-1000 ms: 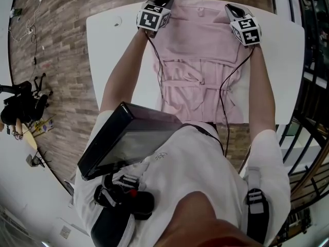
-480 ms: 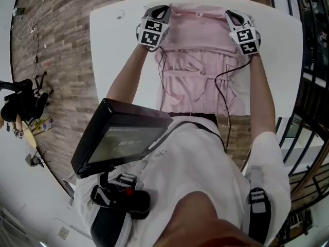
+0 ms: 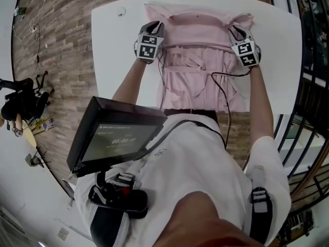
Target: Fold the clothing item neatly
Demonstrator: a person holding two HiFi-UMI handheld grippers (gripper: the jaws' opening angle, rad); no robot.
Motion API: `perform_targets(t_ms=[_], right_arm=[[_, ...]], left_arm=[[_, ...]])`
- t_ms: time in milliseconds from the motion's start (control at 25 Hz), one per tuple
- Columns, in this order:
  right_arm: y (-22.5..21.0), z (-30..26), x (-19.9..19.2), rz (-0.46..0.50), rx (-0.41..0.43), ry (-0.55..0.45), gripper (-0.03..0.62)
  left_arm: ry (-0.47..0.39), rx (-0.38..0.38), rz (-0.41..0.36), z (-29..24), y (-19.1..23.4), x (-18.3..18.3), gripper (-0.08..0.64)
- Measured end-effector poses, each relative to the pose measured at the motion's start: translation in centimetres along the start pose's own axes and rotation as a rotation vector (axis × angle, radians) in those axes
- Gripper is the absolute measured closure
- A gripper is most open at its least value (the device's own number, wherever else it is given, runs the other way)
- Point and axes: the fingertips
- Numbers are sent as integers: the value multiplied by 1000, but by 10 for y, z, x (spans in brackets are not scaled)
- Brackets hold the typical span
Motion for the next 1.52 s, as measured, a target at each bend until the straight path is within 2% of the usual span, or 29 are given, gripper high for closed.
perform_targets(t_ms=[80, 160, 240, 320, 440, 560, 640, 720, 840, 960, 1040, 1120, 1240, 1320, 1520], right_arm=[[-14, 6, 8, -83, -35, -45, 509], [-25, 9, 27, -144, -51, -95, 517], [-25, 5, 47, -188, -46, -119, 575], [-13, -8, 57, -219, -23, -102, 575], [13, -28, 45, -204, 23, -4, 575], [24, -32, 15, -124, 21, 118, 575], [18, -27, 5, -75, -12, 144, 575], [3, -19, 8, -56, -61, 136, 575], [-21, -13, 9, -34, -127, 148, 575], [-26, -12, 7, -60, -144, 144, 575], [-22, -2, 21, -126, -131, 62, 575], [-9, 4, 33, -163, -77, 4, 575], [11, 2, 30, -176, -8, 12, 575], [17, -5, 22, -180, 11, 43, 575], [21, -20, 4, -154, -11, 112, 575]], left_arm=[[-33, 33, 41, 5, 12, 12, 532], [-74, 38, 47, 2, 19, 36, 532], [-98, 2, 25, -8, 17, 61, 532], [-83, -50, -8, -22, 8, 74, 532], [-1, -186, -50, -39, -17, 68, 532], [123, -345, -103, -37, -55, 36, 532], [189, -378, -146, -32, -68, 10, 532], [217, -367, -170, -30, -73, -4, 532], [218, -333, -182, -34, -75, -3, 532], [222, -310, -146, -40, -76, -5, 532], [185, -299, -108, -38, -79, 2, 532], [114, -274, -76, -27, -78, 19, 532], [20, -236, -26, -19, -76, 35, 532], [19, -214, -10, -24, -75, 34, 532], [95, -152, 15, -36, -59, 6, 532]])
Point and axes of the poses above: the fingertips, and each gripper's own axes: z backward along the fingers, y to its left, x out of its top, and after that the axes turned 3 degrees about -y, right-handed
